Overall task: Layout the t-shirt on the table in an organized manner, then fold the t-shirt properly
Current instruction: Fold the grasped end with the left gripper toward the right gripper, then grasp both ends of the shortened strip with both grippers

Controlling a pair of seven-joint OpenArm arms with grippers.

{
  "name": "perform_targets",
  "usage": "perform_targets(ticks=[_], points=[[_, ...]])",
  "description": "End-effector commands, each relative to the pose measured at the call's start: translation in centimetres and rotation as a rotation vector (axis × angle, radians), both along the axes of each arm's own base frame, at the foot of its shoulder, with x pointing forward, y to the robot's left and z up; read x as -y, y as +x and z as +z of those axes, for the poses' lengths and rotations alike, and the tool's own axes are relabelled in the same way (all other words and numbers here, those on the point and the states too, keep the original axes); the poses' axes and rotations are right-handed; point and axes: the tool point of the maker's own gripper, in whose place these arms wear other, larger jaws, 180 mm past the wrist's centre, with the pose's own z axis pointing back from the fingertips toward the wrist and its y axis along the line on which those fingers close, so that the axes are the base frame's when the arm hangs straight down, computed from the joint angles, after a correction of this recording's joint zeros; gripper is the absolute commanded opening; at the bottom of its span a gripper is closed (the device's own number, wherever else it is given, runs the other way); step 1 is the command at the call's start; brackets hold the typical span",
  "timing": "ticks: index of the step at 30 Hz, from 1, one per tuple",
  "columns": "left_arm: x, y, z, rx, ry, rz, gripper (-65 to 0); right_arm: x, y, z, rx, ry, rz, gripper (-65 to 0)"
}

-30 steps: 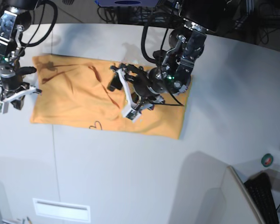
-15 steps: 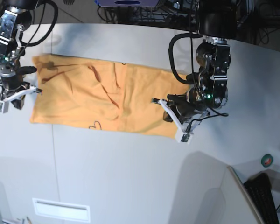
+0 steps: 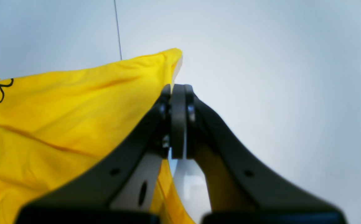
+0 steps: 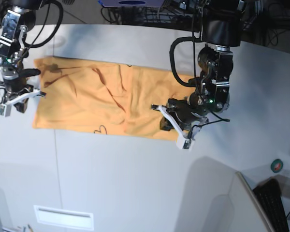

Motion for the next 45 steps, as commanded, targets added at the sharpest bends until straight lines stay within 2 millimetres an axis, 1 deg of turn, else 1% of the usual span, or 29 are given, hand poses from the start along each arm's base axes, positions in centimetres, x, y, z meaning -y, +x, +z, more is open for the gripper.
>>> perform_targets(ticks=[1,3,7,8,11,13,14,15,16,17,18,19,21,23,24,25,26,27,28,30,31,32,35,38,41,43,45], points=[[-0.6,0.5,1.2,0.042,0.009,0.008,-65.0,0.6,0.8,1.5,0.055,-0.022,-0.003,-65.0],[-1.6,-0.6,0.7,0.035,0.033,0.007,-65.0,0.6,0.8,1.5,0.053,-0.022,-0.003,-65.0],[-3.6,-2.4,-1.4,-0.026,0.071,0.013,-65.0,0.7,0.8,1.5,0.053,-0.022,-0.004,-65.0],[-3.9,-2.6,-2.0,-0.039,0.071,0.019,-65.0,0.7,0.8,1.5,0.053,-0.022,-0.004,-65.0],[-6.0,-2.6,-3.3,-0.046,0.048,0.111,-65.0,0.5,0.9,1.5,0.055,-0.017,-0.004,-65.0],[-6.8,-2.8,-3.9,-0.060,0.045,0.138,-65.0,0.3,0.8,1.2,0.036,-0.010,-0.001,-65.0],[-6.9,-2.7,-3.8,-0.057,0.045,0.139,-65.0,0.2,0.7,0.9,0.013,0.007,-0.001,-65.0],[-6.9,-2.5,-3.3,-0.038,0.045,0.138,-65.0,-0.3,0.8,0.6,-0.007,0.049,0.003,-65.0],[-6.7,-2.2,-2.4,-0.012,0.046,0.134,-65.0,-0.9,1.0,0.5,-0.016,0.113,0.016,-65.0],[-6.7,-2.1,-1.6,0.012,0.047,0.130,-65.0,-2.0,1.1,0.4,-0.031,0.186,0.049,-65.0],[-6.8,-2.0,-0.8,0.039,0.052,0.127,-65.0,-2.1,1.1,0.6,-0.042,0.245,0.072,-65.0],[-7.2,-1.9,0.0,0.062,0.054,0.138,-65.0,-2.1,1.1,0.9,-0.053,0.298,0.092,-63.6],[-8.9,-1.6,1.6,0.106,0.062,0.183,-65.0,-3.0,1.2,1.1,-0.086,0.421,0.141,-44.4],[-11.4,-1.6,2.0,0.117,0.072,0.250,-65.0,-3.0,1.1,1.4,-0.107,0.495,0.180,-27.3],[-12.6,-1.6,2.1,0.118,0.078,0.281,-65.0,-3.0,1.1,1.6,-0.112,0.525,0.196,-21.3],[-14.1,-1.8,2.0,0.114,0.088,0.314,-65.0,-3.0,1.1,1.6,-0.118,0.552,0.211,-16.8],[-15.9,-2.0,1.9,0.109,0.106,0.346,-65.0,-2.9,1.2,1.5,-0.128,0.572,0.220,-13.7],[-17.4,-2.3,1.7,0.099,0.120,0.371,-65.0,-2.5,1.2,1.3,-0.148,0.574,0.232,-12.6],[-18.6,-2.7,1.2,0.084,0.132,0.390,-65.0,-2.3,1.2,0.9,-0.173,0.577,0.237,-12.9],[-20.5,-2.9,1.0,0.068,0.155,0.413,-65.0,-1.7,1.0,-0.2,-0.217,0.599,0.224,-13.7],[-21.0,-3.0,0.7,0.058,0.161,0.417,-65.0,-1.5,0.8,-0.8,-0.238,0.610,0.216,-14.3],[-21.3,-3.1,0.5,0.051,0.165,0.412,-65.0,-1.1,0.6,-1.2,-0.253,0.617,0.206,-14.6],[-21.0,-3.5,-0.2,0.031,0.154,0.367,-65.0,-0.7,-0.6,-2.8,-0.304,0.647,0.183,-16.2],[-20.7,-3.0,-0.7,0.049,0.132,0.371,-65.0,-2.2,-1.0,-3.7,-0.352,0.652,0.225,-16.8],[-20.6,-3.0,-2.0,0.055,0.105,0.396,-65.0,-3.9,-1.1,-4.1,-0.385,0.648,0.276,-16.8],[-18.9,-2.8,-3.2,0.036,0.078,0.371,-65.0,-4.7,-1.3,-4.4,-0.403,0.648,0.298,-16.8],[-17.9,-3.0,-4.1,0.011,0.070,0.349,-65.0,-5.3,-1.6,-4.9,-0.423,0.655,0.309,-16.8]])
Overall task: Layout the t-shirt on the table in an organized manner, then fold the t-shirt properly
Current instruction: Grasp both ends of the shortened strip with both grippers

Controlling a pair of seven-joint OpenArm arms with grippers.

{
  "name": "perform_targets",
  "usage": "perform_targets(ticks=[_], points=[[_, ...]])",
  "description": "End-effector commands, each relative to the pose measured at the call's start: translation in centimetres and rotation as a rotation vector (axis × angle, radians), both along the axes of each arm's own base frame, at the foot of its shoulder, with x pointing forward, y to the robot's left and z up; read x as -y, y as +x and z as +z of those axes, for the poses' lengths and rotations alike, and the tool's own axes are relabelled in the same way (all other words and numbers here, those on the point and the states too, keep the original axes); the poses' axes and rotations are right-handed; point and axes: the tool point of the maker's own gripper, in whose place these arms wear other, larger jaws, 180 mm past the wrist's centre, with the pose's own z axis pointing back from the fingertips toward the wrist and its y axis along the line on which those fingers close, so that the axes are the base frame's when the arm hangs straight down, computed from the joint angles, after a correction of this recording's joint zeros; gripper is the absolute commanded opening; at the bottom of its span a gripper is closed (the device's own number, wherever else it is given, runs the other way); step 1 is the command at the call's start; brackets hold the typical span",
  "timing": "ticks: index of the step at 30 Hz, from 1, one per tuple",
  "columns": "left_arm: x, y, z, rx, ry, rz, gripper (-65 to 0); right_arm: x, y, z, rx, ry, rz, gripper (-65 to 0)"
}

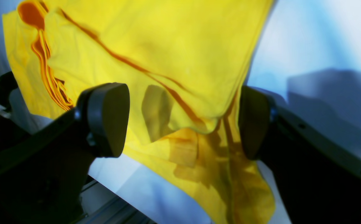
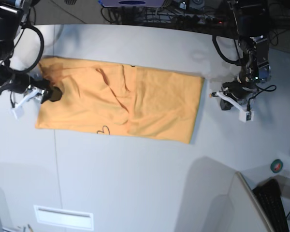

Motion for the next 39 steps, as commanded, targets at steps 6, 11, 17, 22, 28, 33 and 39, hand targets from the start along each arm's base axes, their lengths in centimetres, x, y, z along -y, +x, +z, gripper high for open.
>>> perform_targets(ticks=[6,11,17,22,28,33,39], points=[[2.2,1.7,0.6,0.058,-0.032,-0.013,-65.0,-1.2,0.2,0.0,0.001,-0.003,0.072,-16.8],[2.8,2.7,1.1,0.076,-0.044,-0.015,-65.0,-3.0,0.1,-0.2,-0.001,0.027,0.087,-20.3],[4.9,2.7,0.7,0.066,-0.046,-0.080,-65.0,-3.9,0.2,-0.3,-0.002,0.046,0.088,-29.3],[5.7,2.6,0.6,0.060,-0.045,-0.105,-65.0,-3.5,0.4,-0.2,0.000,0.040,0.075,-29.4],[6.0,2.8,0.6,0.061,-0.049,-0.109,-65.0,-3.3,0.7,-0.1,0.012,0.037,0.067,-46.5],[7.6,2.8,0.4,0.063,-0.078,-0.113,-65.0,-3.0,1.5,0.2,0.047,0.025,0.044,-65.0],[10.7,3.6,0.7,0.068,-0.091,-0.194,-65.0,-1.9,2.2,1.1,0.038,-0.019,-0.027,-65.0]])
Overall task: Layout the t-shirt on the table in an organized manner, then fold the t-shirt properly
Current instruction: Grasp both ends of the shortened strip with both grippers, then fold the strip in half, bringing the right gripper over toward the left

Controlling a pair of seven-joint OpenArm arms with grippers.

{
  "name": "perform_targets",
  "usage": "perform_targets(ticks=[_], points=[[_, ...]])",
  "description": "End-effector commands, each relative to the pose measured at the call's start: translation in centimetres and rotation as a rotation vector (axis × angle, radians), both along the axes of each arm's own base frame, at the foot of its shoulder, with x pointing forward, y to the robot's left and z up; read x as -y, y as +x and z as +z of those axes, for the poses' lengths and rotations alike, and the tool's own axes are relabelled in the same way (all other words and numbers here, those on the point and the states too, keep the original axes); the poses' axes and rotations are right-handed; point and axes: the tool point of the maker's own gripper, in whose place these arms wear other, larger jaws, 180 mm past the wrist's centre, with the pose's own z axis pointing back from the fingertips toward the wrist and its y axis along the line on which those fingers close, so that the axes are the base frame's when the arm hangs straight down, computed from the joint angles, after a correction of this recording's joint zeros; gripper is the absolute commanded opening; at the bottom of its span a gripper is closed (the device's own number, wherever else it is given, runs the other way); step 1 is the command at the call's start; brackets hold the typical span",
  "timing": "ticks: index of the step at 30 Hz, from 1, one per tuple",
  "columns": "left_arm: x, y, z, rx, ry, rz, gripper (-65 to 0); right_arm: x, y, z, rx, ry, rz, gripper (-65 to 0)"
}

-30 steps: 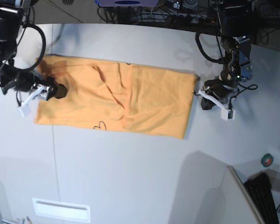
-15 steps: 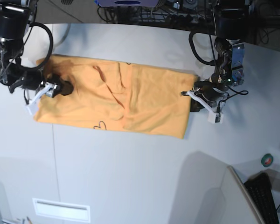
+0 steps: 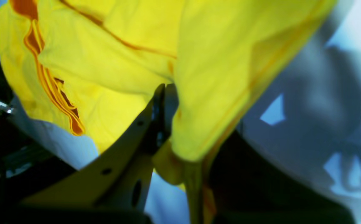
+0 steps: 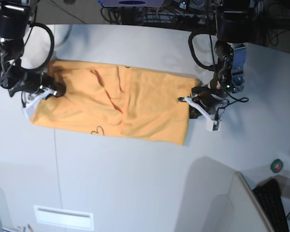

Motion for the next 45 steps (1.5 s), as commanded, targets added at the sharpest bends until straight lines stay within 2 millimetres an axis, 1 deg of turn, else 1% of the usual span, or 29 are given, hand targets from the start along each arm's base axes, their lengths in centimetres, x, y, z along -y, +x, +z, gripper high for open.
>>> perform_targets(ticks=[1,3,4,6,8,10,12,15,18,21,23,25,29,34,35,37,40,43,45], points=[[0.6,1.0,1.0,0.035,-0.013,-0.014,-65.0,0.7,1.7,1.7,0.066,-0.020,-0.004,-65.0],[1.2,1.0,1.0,0.035,-0.019,-0.026,-65.0,1.4,2.4,2.8,0.091,-0.089,0.003,-65.0],[2.1,1.4,1.2,0.044,-0.026,-0.042,-65.0,1.9,2.8,3.5,0.106,-0.140,0.009,-65.0],[3.3,1.7,1.5,0.049,-0.037,-0.062,-65.0,2.7,3.1,4.5,0.128,-0.230,0.025,-65.0],[4.1,1.8,1.1,0.037,-0.046,-0.067,-65.0,1.6,3.8,5.5,0.167,-0.294,0.090,-65.0],[4.2,1.7,0.6,0.020,-0.047,-0.043,-65.0,0.9,3.8,6.3,0.195,-0.351,0.150,-65.0],[4.3,2.1,0.6,0.017,-0.051,-0.034,-65.0,-0.2,4.0,7.3,0.233,-0.396,0.205,-65.0],[5.5,2.4,0.7,0.020,-0.070,-0.038,-65.0,-1.6,3.9,8.4,0.239,-0.419,0.239,-65.0],[5.7,2.4,0.7,0.020,-0.073,-0.042,-65.0,-3.7,4.3,9.5,0.270,-0.417,0.265,-65.0],[7.8,1.9,0.6,0.016,-0.069,-0.108,-65.0,-5.6,5.1,10.5,0.296,-0.411,0.283,-65.0],[8.4,1.8,0.5,0.014,-0.065,-0.129,-65.0,-7.0,5.6,10.7,0.302,-0.404,0.306,-65.0],[8.5,1.7,0.5,0.014,-0.068,-0.131,-65.0,-8.7,6.1,11.2,0.320,-0.382,0.318,-65.0],[8.6,1.7,0.5,0.014,-0.069,-0.131,-65.0,-11.2,6.9,12.0,0.339,-0.350,0.325,-65.0],[8.6,1.8,0.6,0.016,-0.069,-0.131,-65.0,-14.9,6.6,12.3,0.349,-0.328,0.392,-65.0],[8.6,1.8,0.6,0.017,-0.069,-0.131,-65.0,-15.5,6.3,12.0,0.342,-0.326,0.401,-65.0],[8.6,2.0,0.8,0.022,-0.069,-0.131,-65.0,-16.0,6.2,11.6,0.330,-0.327,0.411,-65.0],[8.4,2.3,1.0,0.026,-0.067,-0.131,-65.0,-16.9,5.9,10.3,0.288,-0.317,0.430,-65.0],[8.4,2.4,1.1,0.031,-0.067,-0.131,-65.0,-17.3,6.1,10.1,0.280,-0.311,0.431,-65.0],[8.4,2.4,1.1,0.031,-0.067,-0.131,-65.0,-17.8,6.4,10.3,0.289,-0.301,0.428,-65.0]])
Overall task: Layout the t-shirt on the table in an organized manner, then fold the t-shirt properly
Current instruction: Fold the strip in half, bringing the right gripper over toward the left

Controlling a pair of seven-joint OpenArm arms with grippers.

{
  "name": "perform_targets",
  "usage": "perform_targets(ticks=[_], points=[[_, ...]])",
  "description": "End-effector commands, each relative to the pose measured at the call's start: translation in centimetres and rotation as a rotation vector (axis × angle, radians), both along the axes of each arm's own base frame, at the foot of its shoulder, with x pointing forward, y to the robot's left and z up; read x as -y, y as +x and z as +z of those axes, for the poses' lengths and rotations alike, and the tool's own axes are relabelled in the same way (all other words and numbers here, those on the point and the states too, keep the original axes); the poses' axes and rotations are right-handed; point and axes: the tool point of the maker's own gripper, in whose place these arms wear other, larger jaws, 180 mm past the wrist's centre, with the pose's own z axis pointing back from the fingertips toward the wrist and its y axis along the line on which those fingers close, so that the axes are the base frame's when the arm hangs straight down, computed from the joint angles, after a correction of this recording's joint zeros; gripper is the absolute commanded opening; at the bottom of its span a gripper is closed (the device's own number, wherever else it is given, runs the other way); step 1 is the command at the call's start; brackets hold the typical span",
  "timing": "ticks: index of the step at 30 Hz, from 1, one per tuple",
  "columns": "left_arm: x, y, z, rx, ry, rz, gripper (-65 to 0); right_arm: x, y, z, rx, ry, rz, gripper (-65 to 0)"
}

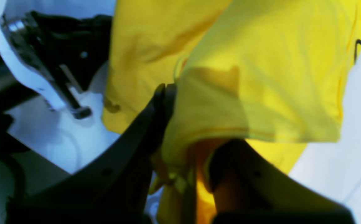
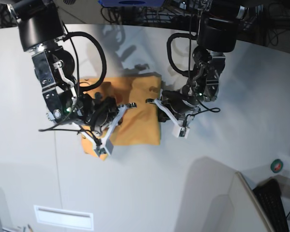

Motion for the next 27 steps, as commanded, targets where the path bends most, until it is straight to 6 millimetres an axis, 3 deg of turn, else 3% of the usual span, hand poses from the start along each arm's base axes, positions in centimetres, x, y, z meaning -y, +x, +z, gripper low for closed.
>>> perform_targets(ticks=[1,8,12,15,20,27], points=[[0.1,1.4,1.3,0.045,-0.011,0.003,-65.0,-0.6,1.7,1.8,0.068,0.030,-0.009,-65.0],[0.1,1.4,1.3,0.045,-0.011,0.003,-65.0,-2.3,1.8,2.4,0.076,0.071,-0.008,-65.0],[0.1,1.4,1.3,0.045,-0.011,0.003,-65.0,-2.7,1.3,1.3,0.043,0.062,0.004,-65.0],[0.1,1.4,1.3,0.045,-0.011,0.003,-65.0,-4.0,1.0,1.3,0.042,0.067,0.037,-65.0],[0.1,1.4,1.3,0.045,-0.011,0.003,-65.0,-4.8,1.7,1.1,0.056,0.091,0.021,-65.0],[0.1,1.4,1.3,0.046,-0.010,0.003,-65.0,-5.3,1.8,-0.9,0.020,0.091,0.001,-65.0]])
